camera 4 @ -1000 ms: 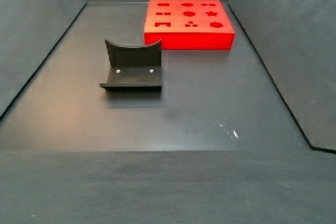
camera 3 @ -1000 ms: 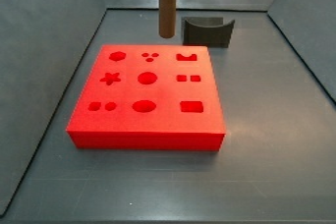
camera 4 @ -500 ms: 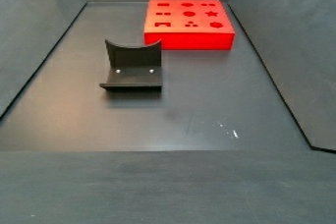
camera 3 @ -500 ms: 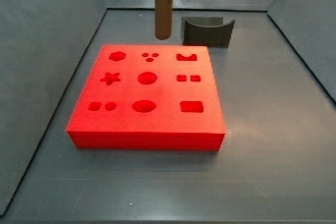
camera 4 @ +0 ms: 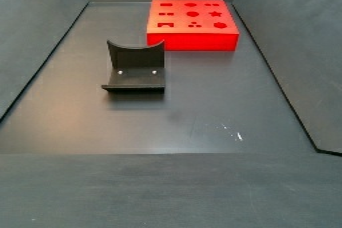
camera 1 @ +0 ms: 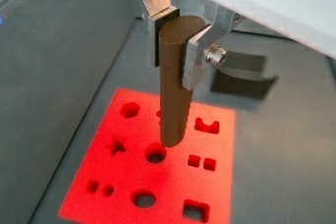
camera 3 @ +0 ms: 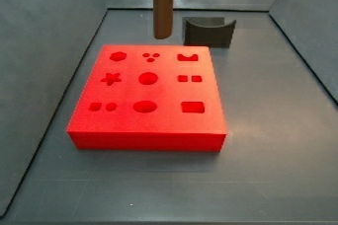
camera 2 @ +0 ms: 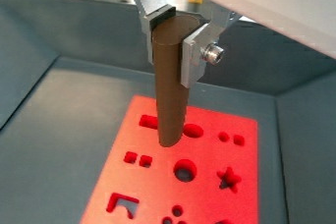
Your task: Insert the oval object.
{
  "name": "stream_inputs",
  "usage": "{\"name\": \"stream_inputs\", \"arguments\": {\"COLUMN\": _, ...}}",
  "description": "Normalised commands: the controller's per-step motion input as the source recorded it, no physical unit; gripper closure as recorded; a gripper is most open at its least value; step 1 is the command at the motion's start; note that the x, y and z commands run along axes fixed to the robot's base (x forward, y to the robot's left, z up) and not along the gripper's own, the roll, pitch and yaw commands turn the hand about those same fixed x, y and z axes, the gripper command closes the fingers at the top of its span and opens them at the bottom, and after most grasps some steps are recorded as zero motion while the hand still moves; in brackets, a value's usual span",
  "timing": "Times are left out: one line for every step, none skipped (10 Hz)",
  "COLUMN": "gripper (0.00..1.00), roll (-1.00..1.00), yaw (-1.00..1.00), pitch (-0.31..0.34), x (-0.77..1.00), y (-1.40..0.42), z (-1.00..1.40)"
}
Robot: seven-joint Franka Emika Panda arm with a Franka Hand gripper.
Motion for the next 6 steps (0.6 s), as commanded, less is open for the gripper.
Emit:
{"name": "stream_inputs", "arguments": {"gripper": 1.0, "roll": 0.0, "yaw": -1.0, "pitch": -0.029, "x": 0.0, "y": 0.0, "z": 0.0}}
{"name": "stream_inputs", "arguments": {"gripper": 1.0, "roll": 0.0, "yaw": -1.0, "pitch": -0.011, "x": 0.0, "y": 0.0, "z": -0.04}}
{"name": "stream_inputs", "arguments": {"gripper": 1.0, "roll": 0.0, "yaw": -1.0, "pitch": -0.009, "x": 0.0, "y": 0.0, "z": -0.05}}
{"name": "stream_inputs", "arguments": {"gripper": 1.0, "roll": 0.0, "yaw": -1.0, "pitch": -0.009, "x": 0.0, "y": 0.0, "z": -0.05}}
{"name": "stream_inputs", "arguments": {"gripper": 1.0, "roll": 0.0, "yaw": -1.0, "pitch": -0.014, "x": 0.0, "y": 0.0, "z": -0.06}}
{"name": "stream_inputs", "arguments": {"gripper": 1.0, "roll": 0.0, "yaw": -1.0, "pitch": -0.013, "x": 0.0, "y": 0.0, "z": -0.05}}
